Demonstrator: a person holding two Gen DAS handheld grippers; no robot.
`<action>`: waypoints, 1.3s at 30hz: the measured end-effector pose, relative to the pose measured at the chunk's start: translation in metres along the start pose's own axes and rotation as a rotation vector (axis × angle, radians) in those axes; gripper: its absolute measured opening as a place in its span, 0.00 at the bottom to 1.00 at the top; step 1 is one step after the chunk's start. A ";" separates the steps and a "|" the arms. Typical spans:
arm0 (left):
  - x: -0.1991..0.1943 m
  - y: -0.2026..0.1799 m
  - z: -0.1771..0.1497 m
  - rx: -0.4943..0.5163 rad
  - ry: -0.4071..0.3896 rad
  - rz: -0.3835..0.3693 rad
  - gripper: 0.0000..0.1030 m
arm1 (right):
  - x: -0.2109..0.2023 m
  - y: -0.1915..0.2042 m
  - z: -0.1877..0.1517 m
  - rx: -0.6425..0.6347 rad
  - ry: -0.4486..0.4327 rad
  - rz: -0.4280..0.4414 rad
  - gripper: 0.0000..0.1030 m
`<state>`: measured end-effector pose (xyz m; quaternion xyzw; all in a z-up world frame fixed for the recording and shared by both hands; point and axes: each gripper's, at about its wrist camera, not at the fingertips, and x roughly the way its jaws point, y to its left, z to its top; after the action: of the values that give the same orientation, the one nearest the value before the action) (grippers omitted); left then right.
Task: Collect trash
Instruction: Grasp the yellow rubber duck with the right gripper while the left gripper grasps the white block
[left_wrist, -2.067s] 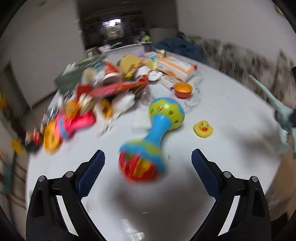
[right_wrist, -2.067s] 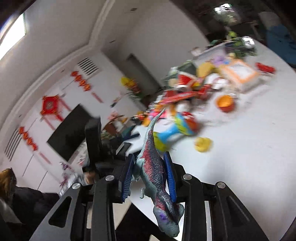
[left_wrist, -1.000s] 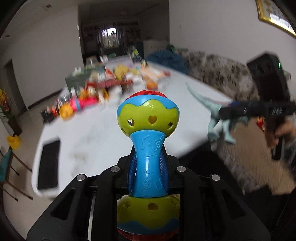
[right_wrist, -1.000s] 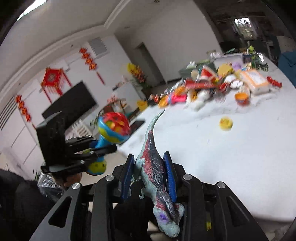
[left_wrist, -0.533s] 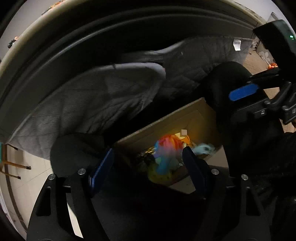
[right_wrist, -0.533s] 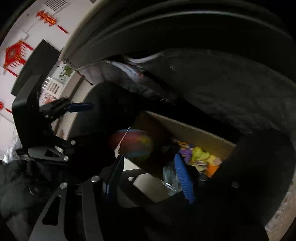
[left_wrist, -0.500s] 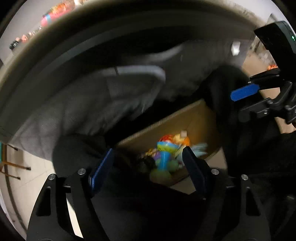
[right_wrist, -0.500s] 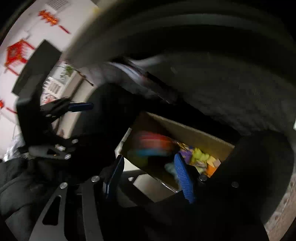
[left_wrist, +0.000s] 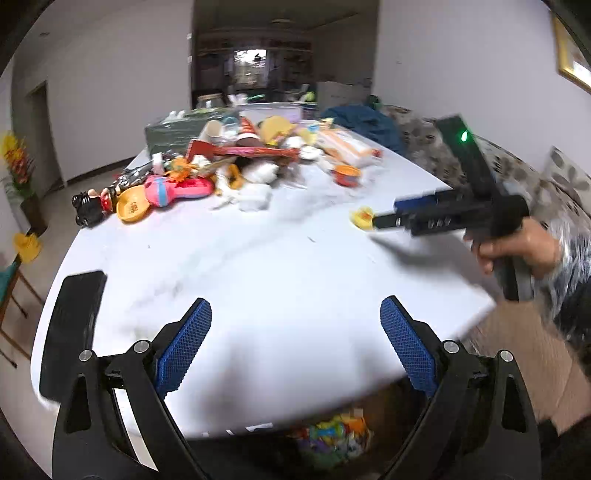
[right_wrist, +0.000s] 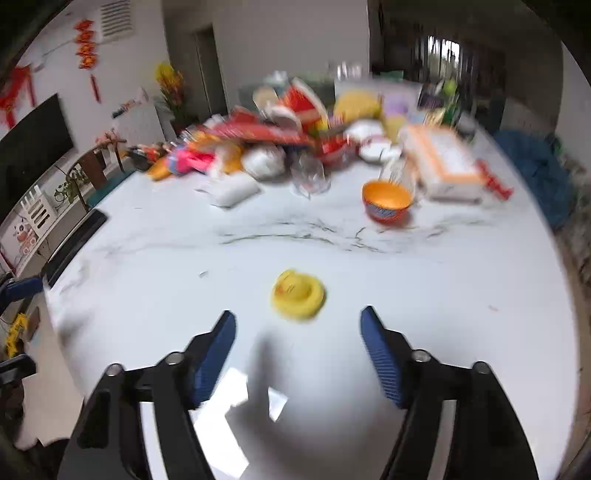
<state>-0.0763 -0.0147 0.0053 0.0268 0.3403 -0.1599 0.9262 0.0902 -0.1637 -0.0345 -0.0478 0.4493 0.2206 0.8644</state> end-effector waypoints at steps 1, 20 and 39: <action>0.013 0.006 0.010 -0.022 0.016 0.007 0.88 | 0.011 -0.003 0.004 -0.002 0.027 -0.005 0.51; 0.212 0.035 0.120 -0.095 0.246 0.180 0.49 | -0.076 -0.004 -0.058 0.029 -0.158 0.090 0.35; -0.044 -0.047 -0.018 0.143 0.041 -0.089 0.36 | -0.135 0.081 -0.125 -0.041 -0.139 0.282 0.35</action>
<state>-0.1339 -0.0445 0.0221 0.0811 0.3478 -0.2244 0.9067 -0.1057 -0.1721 0.0089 0.0136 0.3862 0.3518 0.8526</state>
